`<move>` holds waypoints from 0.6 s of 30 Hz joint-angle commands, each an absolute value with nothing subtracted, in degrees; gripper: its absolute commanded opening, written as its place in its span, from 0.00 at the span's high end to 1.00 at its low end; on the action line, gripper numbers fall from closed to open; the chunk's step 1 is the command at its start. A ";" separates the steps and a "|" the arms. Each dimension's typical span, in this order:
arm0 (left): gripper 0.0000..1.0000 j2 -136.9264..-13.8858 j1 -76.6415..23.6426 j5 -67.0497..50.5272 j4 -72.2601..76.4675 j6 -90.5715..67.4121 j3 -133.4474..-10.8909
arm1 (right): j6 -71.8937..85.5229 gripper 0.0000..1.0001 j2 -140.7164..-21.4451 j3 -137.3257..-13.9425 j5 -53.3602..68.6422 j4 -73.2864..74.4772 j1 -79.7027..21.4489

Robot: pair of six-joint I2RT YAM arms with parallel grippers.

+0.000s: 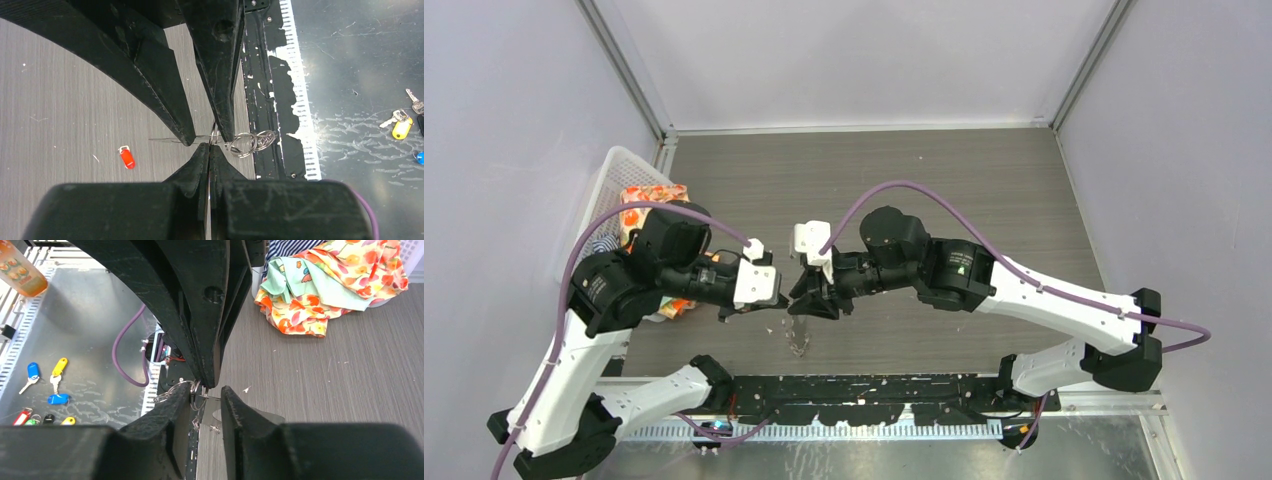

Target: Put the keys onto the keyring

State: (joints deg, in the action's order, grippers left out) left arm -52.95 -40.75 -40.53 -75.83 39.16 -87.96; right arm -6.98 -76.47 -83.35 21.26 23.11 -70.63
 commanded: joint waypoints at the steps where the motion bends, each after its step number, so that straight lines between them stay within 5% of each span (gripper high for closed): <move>1: 1.00 -52.90 -40.70 -41.20 -72.98 37.98 -90.26 | -7.86 0.68 -75.82 -84.84 20.67 22.97 -70.54; 6: 1.00 -52.57 -40.69 -41.71 -72.87 37.75 -90.20 | -7.78 0.98 -74.76 -83.59 19.43 20.02 -70.54; 11: 0.99 -51.72 -40.69 -43.14 -72.53 36.47 -89.55 | -7.98 0.99 -70.92 -78.65 19.37 13.17 -70.53; 14: 0.72 -50.61 -40.69 -43.22 -72.66 34.89 -88.77 | -7.91 0.99 -67.89 -74.91 20.89 7.70 -70.56; 18: 0.69 -49.53 -40.69 -41.29 -74.86 36.17 -87.18 | -6.52 0.99 -65.66 -71.82 24.01 3.06 -70.40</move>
